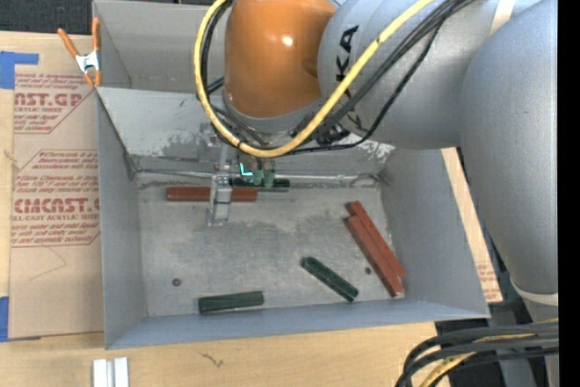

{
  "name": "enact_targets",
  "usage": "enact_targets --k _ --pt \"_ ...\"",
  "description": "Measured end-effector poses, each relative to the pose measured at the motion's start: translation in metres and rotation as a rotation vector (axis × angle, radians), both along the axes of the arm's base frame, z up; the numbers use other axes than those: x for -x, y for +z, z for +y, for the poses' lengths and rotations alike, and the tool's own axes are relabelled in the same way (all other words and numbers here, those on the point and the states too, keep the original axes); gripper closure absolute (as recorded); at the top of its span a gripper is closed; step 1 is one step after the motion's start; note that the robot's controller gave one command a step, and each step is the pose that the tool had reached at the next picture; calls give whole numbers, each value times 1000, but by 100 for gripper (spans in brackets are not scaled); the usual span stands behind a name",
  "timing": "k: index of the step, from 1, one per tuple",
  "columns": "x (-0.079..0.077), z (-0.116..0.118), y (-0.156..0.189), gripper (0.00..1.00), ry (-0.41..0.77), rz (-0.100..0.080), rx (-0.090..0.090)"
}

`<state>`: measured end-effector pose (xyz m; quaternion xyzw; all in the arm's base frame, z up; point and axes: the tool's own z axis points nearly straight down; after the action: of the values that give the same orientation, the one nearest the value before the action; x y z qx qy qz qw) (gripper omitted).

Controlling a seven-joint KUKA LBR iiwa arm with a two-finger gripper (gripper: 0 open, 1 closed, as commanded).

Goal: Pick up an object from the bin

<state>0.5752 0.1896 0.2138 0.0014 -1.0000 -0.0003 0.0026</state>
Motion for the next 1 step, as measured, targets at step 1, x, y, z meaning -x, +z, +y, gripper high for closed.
enact_targets --k 1 --pt "-9 19 -131 0 324 -2 -1"
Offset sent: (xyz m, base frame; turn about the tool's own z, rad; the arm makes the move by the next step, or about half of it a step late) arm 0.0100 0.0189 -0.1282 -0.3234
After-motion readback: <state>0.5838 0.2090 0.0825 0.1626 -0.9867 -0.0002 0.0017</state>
